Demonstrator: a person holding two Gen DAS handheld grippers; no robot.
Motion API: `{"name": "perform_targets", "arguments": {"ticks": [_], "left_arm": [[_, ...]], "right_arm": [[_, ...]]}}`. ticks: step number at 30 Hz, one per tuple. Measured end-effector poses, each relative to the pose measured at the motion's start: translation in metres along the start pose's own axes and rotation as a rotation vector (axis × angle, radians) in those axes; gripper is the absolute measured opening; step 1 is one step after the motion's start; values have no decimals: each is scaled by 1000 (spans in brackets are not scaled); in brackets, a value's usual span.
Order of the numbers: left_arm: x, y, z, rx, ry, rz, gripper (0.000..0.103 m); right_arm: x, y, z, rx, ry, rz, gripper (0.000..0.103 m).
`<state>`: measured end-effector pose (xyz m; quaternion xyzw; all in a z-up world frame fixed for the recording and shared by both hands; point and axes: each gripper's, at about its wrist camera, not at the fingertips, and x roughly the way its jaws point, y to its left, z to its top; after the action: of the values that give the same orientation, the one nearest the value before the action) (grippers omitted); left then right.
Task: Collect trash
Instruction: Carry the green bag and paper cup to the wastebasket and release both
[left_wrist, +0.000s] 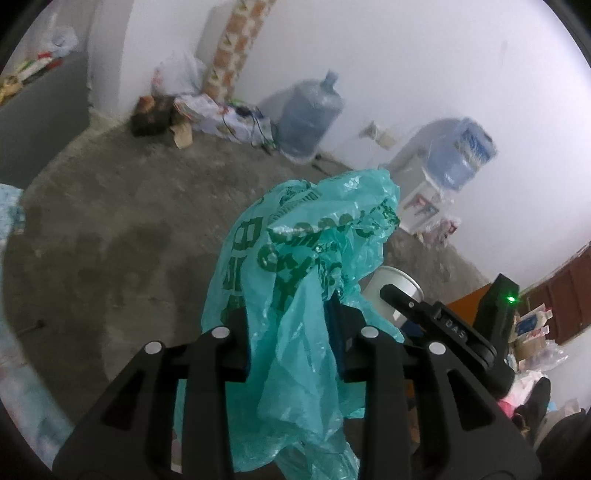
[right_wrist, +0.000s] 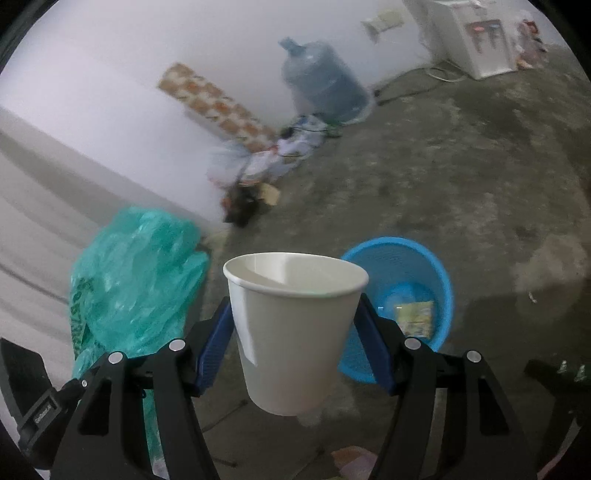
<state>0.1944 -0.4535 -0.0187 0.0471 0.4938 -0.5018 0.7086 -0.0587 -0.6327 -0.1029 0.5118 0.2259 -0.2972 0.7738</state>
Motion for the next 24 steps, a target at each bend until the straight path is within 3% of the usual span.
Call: {"name": "perform_targets", "arguments": {"ticks": [5, 6, 7, 9, 10, 12, 17, 24], "left_arm": [[78, 6, 2, -50, 103, 10, 30], [96, 9, 1, -62, 121, 10, 39], [109, 10, 1, -70, 139, 11, 56], [138, 15, -6, -92, 182, 25, 72], [148, 17, -8, -103, 196, 33, 73], [163, 25, -13, -148, 246, 56, 73], [133, 35, -7, -187, 180, 2, 78], [68, 7, 7, -116, 61, -22, 78]], "right_arm": [[36, -36, 13, 66, 4, -39, 65], [40, -44, 12, 77, 13, -47, 65], [52, -54, 13, 97, 26, -54, 67], [79, -75, 12, 132, 59, -70, 77], [92, -85, 10, 155, 78, -76, 83], [115, -108, 5, 218, 120, -135, 83], [114, -132, -5, 289, 94, -162, 83], [90, -102, -6, 215, 37, -154, 83]]}}
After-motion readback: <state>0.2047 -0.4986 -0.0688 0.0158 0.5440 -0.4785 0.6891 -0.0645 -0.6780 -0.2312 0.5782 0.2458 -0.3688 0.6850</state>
